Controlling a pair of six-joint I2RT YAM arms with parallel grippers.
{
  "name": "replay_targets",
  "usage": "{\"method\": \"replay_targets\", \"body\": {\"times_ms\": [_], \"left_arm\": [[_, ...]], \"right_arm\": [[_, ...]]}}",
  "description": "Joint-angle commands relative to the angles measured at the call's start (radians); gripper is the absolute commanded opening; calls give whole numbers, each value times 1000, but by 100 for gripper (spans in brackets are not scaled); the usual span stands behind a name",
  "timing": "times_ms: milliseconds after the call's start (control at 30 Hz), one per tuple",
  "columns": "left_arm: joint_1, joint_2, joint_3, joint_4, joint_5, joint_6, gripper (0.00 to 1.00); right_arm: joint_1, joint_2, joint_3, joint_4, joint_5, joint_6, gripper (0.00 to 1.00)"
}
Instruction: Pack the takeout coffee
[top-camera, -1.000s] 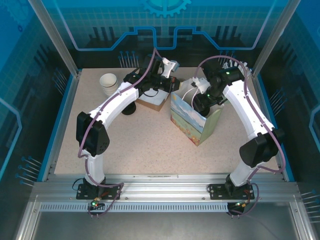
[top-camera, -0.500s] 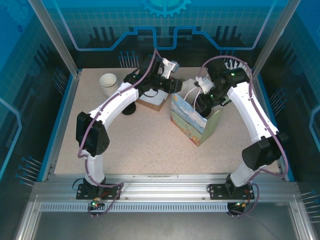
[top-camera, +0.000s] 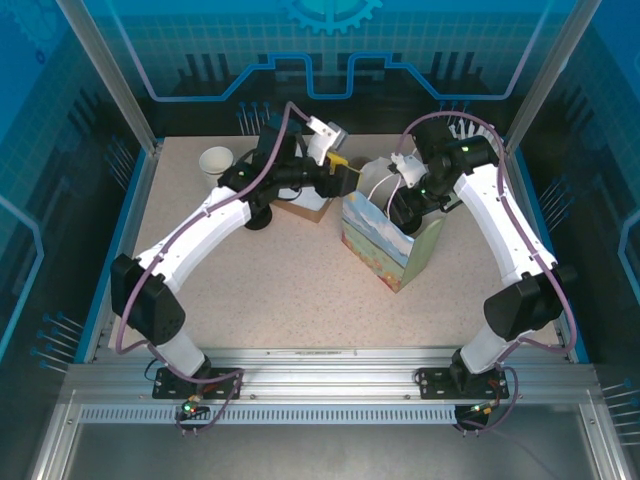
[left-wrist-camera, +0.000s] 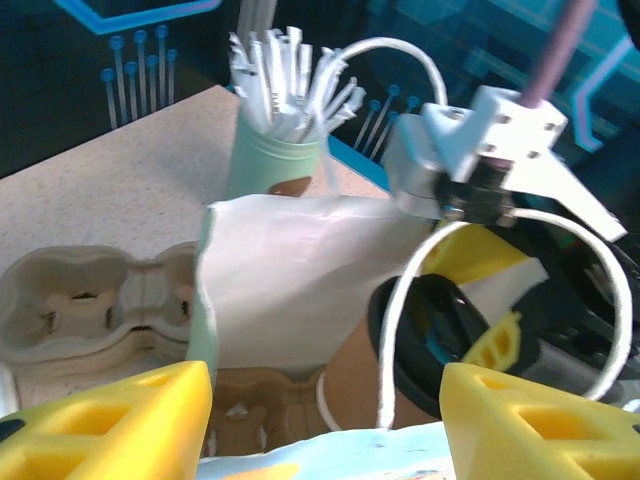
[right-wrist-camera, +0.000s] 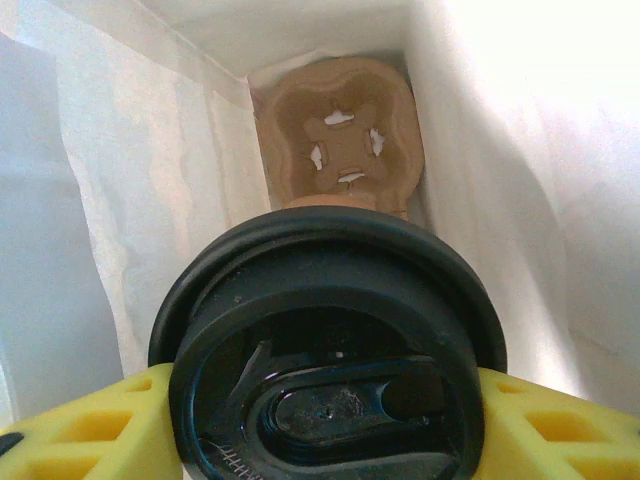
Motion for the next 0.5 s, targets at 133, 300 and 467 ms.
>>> {"method": "replay_targets", "body": {"times_ms": [133,300,467], "left_arm": [[-51,77,74,-43,45,109,57],[-70,135,138,-86,71,128,49],[-86,189,202,-106,75,126,42]], "right_arm": [[-10,-14,0,-5,-17,5,38],[-9,-17,1,-8,-12,3,38],[-8,-17,-5,-8,-13,5,38]]}}
